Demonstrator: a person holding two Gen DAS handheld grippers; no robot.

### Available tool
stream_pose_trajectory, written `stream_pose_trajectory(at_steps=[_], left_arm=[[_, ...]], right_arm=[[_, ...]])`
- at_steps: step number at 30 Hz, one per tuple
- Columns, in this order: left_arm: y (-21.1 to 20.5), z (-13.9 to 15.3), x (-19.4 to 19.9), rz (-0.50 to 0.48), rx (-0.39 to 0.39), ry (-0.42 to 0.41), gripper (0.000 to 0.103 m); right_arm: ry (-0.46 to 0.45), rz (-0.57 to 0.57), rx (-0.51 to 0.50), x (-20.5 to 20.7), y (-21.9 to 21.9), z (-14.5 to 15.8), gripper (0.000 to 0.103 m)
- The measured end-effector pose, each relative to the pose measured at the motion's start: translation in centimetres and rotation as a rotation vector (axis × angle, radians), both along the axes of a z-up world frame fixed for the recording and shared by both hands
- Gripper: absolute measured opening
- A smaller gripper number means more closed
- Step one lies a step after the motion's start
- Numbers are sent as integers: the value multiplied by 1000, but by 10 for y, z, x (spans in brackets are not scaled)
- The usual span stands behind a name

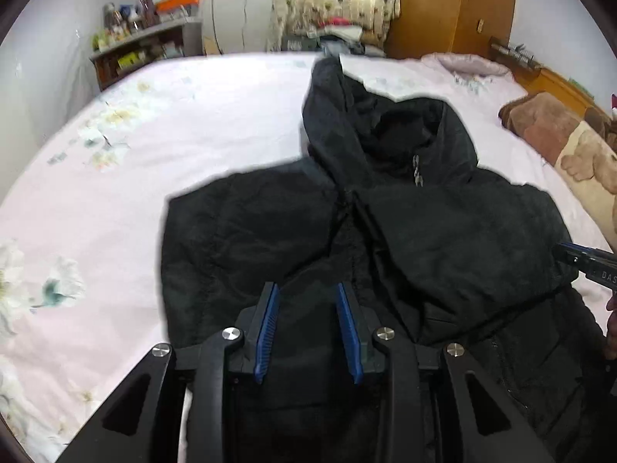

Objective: Fold large clothes

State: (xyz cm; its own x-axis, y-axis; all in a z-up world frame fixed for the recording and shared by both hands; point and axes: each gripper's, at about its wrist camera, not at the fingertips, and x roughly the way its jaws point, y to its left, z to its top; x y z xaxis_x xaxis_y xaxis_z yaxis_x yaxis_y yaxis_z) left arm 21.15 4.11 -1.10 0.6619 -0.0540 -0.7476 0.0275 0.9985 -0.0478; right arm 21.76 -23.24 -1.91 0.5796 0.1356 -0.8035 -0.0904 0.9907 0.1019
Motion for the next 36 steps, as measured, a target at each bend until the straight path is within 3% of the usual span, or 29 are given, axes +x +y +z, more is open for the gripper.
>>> stream_pose_trajectory(at_steps=[3,6,9,11,29,36], left_arm=[[15,2,-12,54,14,-14,34],[27,-14,-12,97,-13,59,34],[27,-27,-10,89,-25,105,34],[24,-24,-10,78,-9,106,34],[-4,75,-107,4,-40,-26,36],[-10,102,-106,-20,-105,-60,46]], right_arm=[[-26,22,-2,-10,8,6,37],[22,41,-11,-6,18,-9,37],[74,36,-29,3,21,-25,37],[78,22,-25,2,22,-20,37],[-78,69,70,-105,46,80,38],[-121,122,85,-116,59,110,45]])
